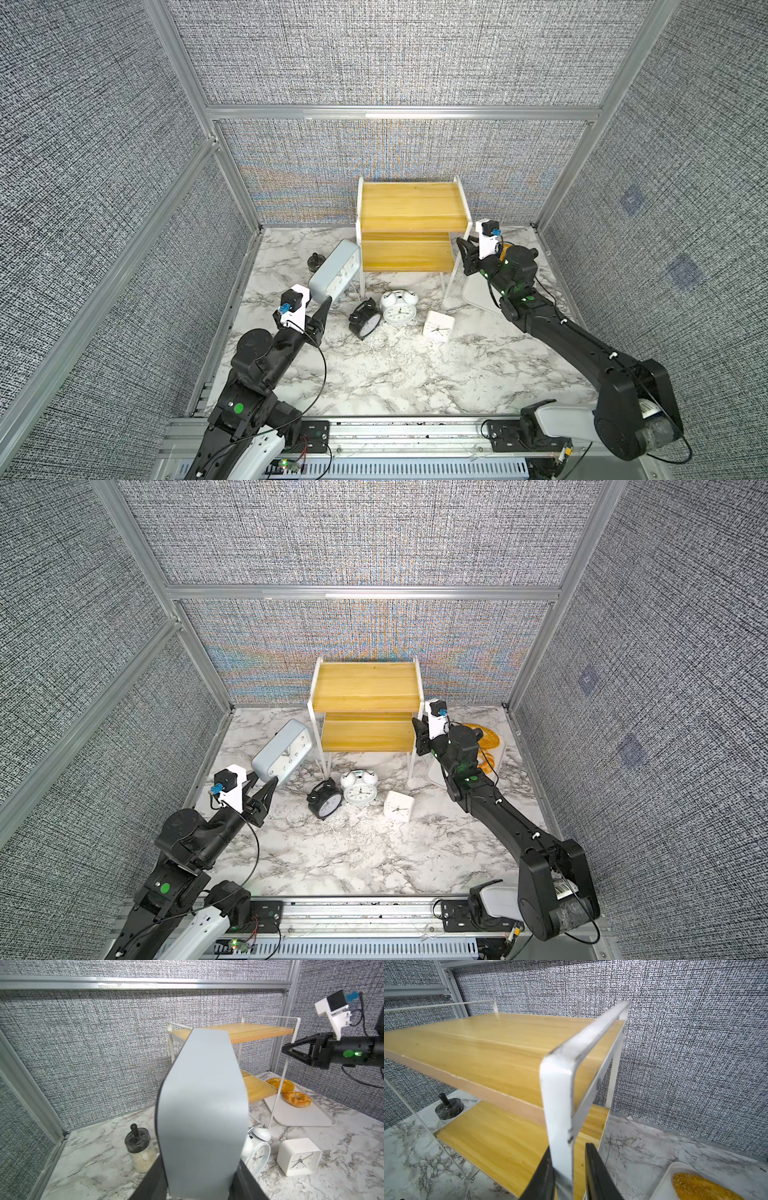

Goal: Place the alarm clocks on the shelf by style
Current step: Adjust the shelf at the center of the board.

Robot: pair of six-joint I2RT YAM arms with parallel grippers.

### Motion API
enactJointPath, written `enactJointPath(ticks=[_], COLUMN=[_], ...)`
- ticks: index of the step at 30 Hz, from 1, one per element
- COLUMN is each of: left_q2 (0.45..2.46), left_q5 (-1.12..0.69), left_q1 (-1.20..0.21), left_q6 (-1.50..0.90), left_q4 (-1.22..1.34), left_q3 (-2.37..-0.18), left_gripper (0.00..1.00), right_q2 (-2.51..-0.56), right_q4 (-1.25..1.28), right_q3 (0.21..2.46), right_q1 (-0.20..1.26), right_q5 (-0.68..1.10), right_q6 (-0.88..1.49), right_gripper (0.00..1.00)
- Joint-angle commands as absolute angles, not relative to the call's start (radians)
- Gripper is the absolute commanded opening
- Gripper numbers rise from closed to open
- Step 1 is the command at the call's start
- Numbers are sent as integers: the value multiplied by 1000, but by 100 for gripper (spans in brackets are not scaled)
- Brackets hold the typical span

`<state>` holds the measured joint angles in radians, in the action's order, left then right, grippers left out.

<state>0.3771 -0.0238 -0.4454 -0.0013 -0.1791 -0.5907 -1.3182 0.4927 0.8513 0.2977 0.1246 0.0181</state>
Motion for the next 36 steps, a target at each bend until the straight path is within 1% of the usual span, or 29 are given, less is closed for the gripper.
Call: enactJointPath(ticks=[1, 4, 8, 14, 17, 21, 27, 32, 36], left_q2=[367, 362, 403, 545, 612, 729, 866, 989, 1076], left_q5=[61, 107, 122, 60, -28, -233, -484, -661, -762], left_q1=[-445, -445, -443, -389, -311, -166, -17, 55, 58], left_q6=[-18, -23, -19, -13, -39, -98, -136, -89, -1], left_q4=[-101, -100, -89, -48, -10, 61, 191, 231, 224], left_q3=[-601, -595, -605, -657, -674, -687, -702, -743, -785], left_gripper=[17, 17, 17, 17, 17, 16, 16, 14, 14], right_q2=[-1320, -1318, -1303, -1283, -1285, -1287, -1292, -1305, -1316], right_q4=[509, 499, 480, 468, 461, 459, 453, 451, 443], right_q3=[860, 859, 855, 842, 842, 839, 847, 854, 869], right_q1=[295, 295, 291, 270, 262, 254, 244, 240, 239], right_q5=[46, 24, 11, 24, 32, 45, 73, 88, 97], right_q6=[12, 0, -18, -35, -37, -38, -44, -43, -41], right_gripper=[27, 26, 25, 25, 24, 23, 22, 22, 22])
